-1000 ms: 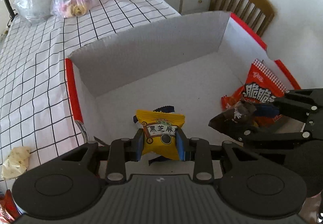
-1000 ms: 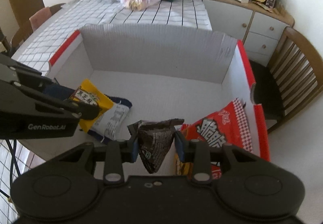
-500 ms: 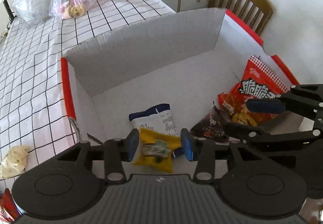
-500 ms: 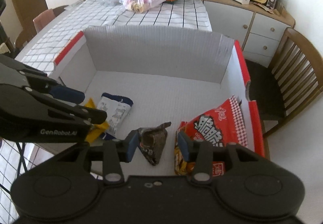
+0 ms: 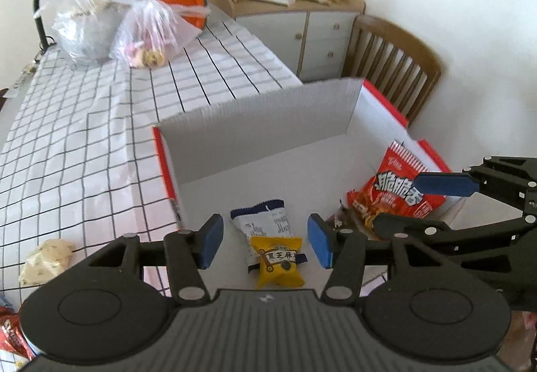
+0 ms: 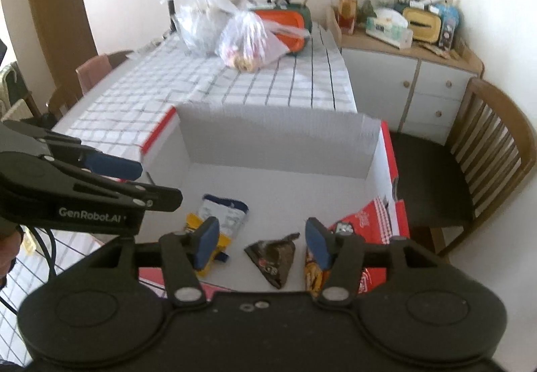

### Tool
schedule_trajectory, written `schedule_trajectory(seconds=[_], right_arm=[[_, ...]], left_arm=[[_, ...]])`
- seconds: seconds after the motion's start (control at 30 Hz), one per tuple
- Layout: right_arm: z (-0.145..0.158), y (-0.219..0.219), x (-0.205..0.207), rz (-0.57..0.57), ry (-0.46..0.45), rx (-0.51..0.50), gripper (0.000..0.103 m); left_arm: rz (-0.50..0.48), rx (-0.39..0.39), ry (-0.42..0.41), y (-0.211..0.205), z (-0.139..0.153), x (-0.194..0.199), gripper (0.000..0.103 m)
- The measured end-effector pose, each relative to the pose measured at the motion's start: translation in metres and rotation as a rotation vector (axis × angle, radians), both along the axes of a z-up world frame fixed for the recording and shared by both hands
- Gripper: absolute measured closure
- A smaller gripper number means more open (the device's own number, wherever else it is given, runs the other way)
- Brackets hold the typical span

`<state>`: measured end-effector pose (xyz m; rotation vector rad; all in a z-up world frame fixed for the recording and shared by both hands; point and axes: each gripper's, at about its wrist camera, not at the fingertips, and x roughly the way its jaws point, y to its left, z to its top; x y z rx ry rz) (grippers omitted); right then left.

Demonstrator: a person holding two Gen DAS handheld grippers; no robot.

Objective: Organize snacks
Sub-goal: 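Open both tools to drop the snacks into the box, then move both open tools back to the snack pile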

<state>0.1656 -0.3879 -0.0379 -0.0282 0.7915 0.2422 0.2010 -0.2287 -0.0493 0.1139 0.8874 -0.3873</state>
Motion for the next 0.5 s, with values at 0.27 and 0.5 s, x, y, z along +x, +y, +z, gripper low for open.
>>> schedule_trajectory(seconds=[0.27,0.5], right_arm=[[0.024,0.018,-0.019,0.028,-0.074,0.028,0.032],[0.037,0.042,-0.031,0.07,-0.117,0.05,0.023]], left_arm=[[0.02,-0.051,-0.095,0.027,0.028,-0.029,0.043],[0.058,-0.084,-0.145,0.059,0.04,-0.053,0.036]])
